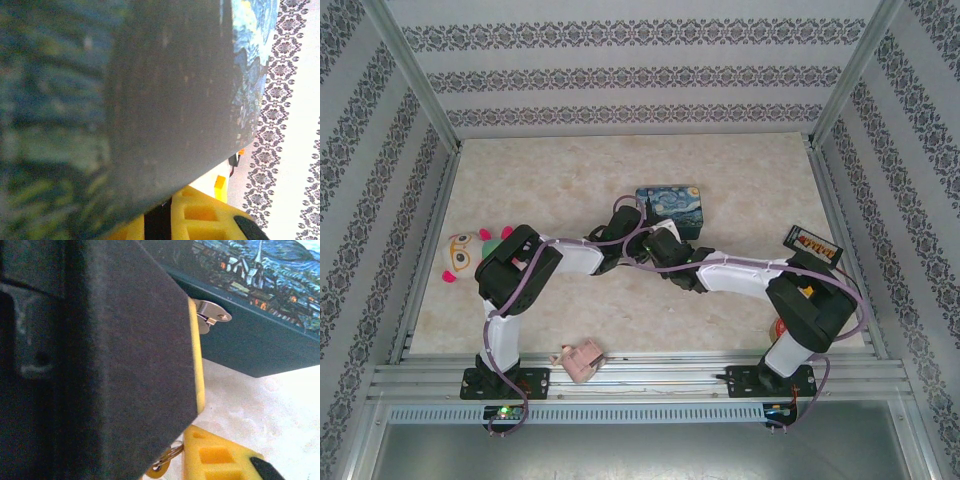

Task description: Unlock the padlock with the key

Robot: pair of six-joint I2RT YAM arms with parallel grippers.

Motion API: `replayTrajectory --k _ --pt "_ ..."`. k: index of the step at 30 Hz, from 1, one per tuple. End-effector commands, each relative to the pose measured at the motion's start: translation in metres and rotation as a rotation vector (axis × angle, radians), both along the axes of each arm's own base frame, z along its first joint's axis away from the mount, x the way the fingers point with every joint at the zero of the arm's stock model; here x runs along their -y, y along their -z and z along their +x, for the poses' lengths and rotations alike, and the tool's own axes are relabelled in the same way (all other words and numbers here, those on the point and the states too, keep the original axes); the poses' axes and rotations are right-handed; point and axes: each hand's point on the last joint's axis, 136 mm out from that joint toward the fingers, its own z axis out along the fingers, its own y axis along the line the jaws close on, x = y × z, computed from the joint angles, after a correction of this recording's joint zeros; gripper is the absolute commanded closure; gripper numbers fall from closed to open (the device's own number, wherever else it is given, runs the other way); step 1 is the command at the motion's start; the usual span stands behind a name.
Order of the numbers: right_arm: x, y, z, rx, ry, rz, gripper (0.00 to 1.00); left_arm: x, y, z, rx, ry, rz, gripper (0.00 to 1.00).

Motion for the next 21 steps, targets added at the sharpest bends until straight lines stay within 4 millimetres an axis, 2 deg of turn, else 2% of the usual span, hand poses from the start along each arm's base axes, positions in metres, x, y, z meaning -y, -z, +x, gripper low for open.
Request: replayTrajectory --k 1,9,14,19,21 --pt "0.007 -0.005 0.012 0.048 0.027 -0.073 0.84 0.009 -0.017 -0.002 0.016 0.041 -0.031 0.97" --pt "-0.007 -0.001 0.015 -0.001 0.019 0.082 1.0 0.007 -0.014 -0.003 0.007 0.034 -0.033 0.94" --pt "-0.018 -0.003 0.017 -0.049 0.008 0.276 1.0 0.006 -0.013 -0.003 0.008 0.022 -0.041 0.89" --pt "-0.018 -0.005 0.019 -0.097 0.039 0.472 1.0 0.006 -0.012 -0.002 0.009 0.014 -0.054 0.8" --pt "-0.017 -0.005 0.02 -0.106 0.052 0.532 1.0 0.007 -0.014 0.0 0.016 0.01 -0.071 0.73"
